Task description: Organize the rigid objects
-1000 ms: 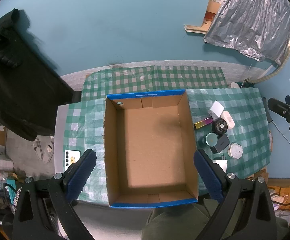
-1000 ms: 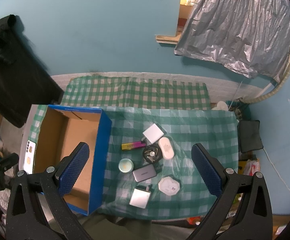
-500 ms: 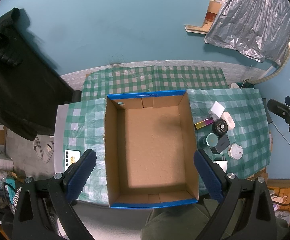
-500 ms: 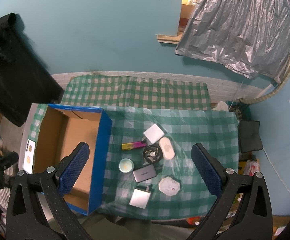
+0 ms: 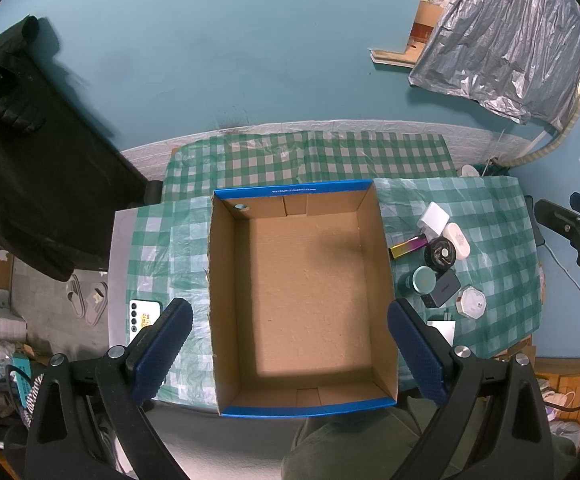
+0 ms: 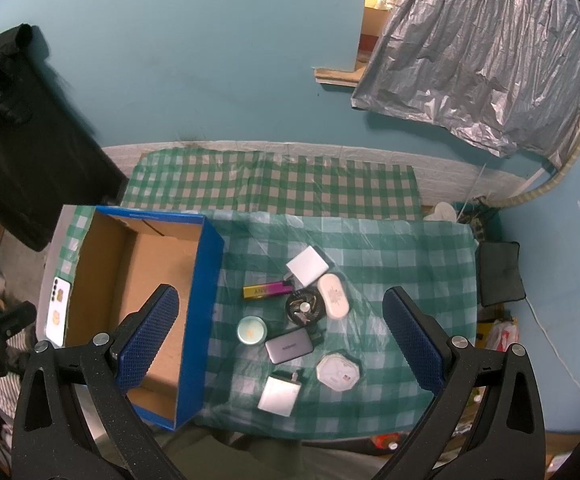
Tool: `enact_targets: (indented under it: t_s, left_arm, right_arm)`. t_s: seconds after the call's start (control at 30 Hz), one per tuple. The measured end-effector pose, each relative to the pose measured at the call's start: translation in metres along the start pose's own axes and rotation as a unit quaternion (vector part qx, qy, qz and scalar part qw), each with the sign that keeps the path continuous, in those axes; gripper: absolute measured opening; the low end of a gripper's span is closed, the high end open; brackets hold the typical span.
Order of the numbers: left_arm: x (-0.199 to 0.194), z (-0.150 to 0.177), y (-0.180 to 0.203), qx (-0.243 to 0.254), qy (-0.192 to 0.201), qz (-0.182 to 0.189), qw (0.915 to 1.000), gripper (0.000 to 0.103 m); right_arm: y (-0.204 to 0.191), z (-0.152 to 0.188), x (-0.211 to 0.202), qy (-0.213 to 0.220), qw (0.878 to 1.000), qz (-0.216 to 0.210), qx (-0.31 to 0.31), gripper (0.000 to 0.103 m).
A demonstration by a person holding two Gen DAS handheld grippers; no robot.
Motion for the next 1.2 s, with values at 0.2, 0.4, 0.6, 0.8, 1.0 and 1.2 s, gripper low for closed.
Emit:
enact_targets:
  t_s: [0.2, 0.4, 0.6, 0.8, 1.0, 1.2]
  left_arm:
    - [0.0, 0.0, 0.0, 0.0, 0.0, 0.0, 1.0, 0.099]
    - [0.0, 0.0, 0.0, 0.0, 0.0, 0.0, 1.0, 0.099]
    - [0.0, 0.0, 0.001, -0.001, -0.001, 0.001, 1.0, 0.099]
    - [0.001, 0.002, 0.0, -0.001, -0.001, 0.001, 1.0, 0.099]
    - [0.002, 0.004, 0.0, -0.001, -0.006, 0.005, 1.0, 0.099]
    - [0.006, 0.016, 0.0, -0.007, -0.009, 0.002, 0.9999, 0.099]
  right_arm:
    - [-0.001, 0.0, 0.0, -0.001, 1.0, 0.0, -0.001, 0.102]
    - [-0.002, 0.001, 0.001, -0.001, 1.0, 0.0, -0.001, 0.102]
    - [-0.002, 0.001, 0.002, -0.002, 1.0, 0.0, -0.003, 0.102]
    - [-0.003, 0.0, 0.001, -0.003, 1.0, 0.001, -0.002, 0.102]
    - [-0.003, 0.001, 0.002, -0.003, 1.0, 0.0, -0.002, 0.102]
    - [-0.003, 0.001, 0.003, -0.005, 1.0, 0.0, -0.001, 0.102]
Point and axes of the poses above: each gripper's, at about its wrist camera, not at the fingertips, and x roughly the way its jaws point, y to its right, z to its underside, the point moved 8 cm from there along x, roughly the way its jaws point, and after that the axes turned 3 degrees about -z, right-handed, at the moved point
